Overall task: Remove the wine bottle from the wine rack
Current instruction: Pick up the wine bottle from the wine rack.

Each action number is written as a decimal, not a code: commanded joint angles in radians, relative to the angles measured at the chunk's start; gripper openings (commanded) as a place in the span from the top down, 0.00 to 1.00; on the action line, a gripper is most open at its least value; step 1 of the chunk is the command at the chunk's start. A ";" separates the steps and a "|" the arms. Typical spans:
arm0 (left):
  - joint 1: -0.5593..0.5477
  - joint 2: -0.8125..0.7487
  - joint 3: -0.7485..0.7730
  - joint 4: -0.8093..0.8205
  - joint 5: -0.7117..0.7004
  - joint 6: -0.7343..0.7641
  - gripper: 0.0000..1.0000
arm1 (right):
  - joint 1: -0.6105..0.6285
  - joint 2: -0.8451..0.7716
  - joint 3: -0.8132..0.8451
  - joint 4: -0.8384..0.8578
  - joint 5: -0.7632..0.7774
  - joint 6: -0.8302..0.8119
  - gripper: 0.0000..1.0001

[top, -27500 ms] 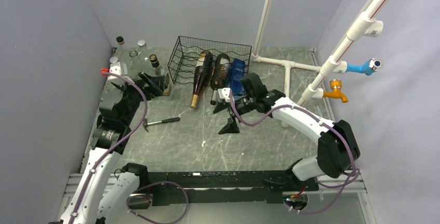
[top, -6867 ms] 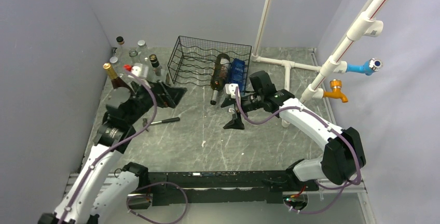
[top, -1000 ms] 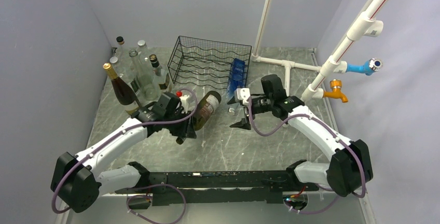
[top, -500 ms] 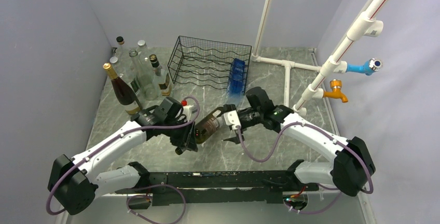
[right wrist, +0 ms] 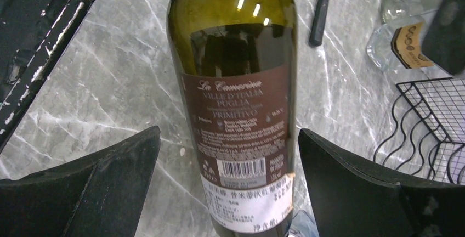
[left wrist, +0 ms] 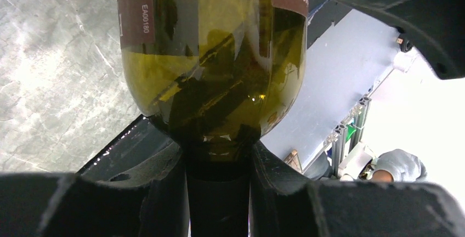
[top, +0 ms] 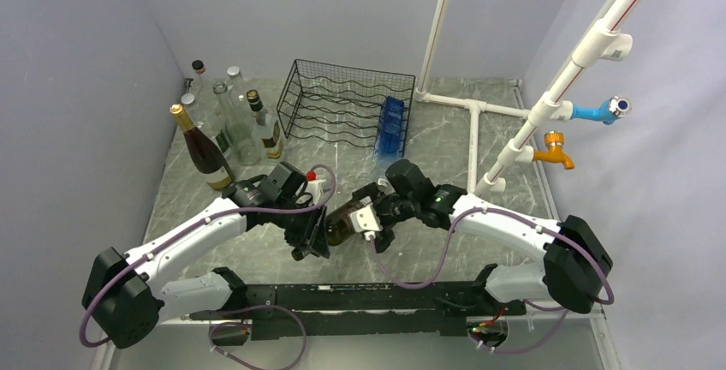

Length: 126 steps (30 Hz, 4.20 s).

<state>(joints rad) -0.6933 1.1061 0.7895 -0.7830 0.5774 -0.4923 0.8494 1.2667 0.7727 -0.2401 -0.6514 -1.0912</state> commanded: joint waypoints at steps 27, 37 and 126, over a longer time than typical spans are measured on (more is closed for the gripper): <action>-0.004 0.033 0.044 0.176 0.213 0.044 1.00 | 0.106 0.089 -0.018 0.095 0.168 -0.067 0.63; -0.005 0.022 0.049 0.155 0.178 0.050 0.42 | 0.105 0.087 0.018 0.039 0.154 -0.047 1.00; 0.005 -0.334 -0.516 1.579 -0.433 -0.249 0.09 | -0.291 0.132 0.207 -0.110 -0.362 0.343 1.00</action>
<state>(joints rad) -0.6842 0.7330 0.2718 0.6357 0.1486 -0.7010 0.5659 1.4101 0.9176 -0.4171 -0.9237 -0.7555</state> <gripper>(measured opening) 0.919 0.765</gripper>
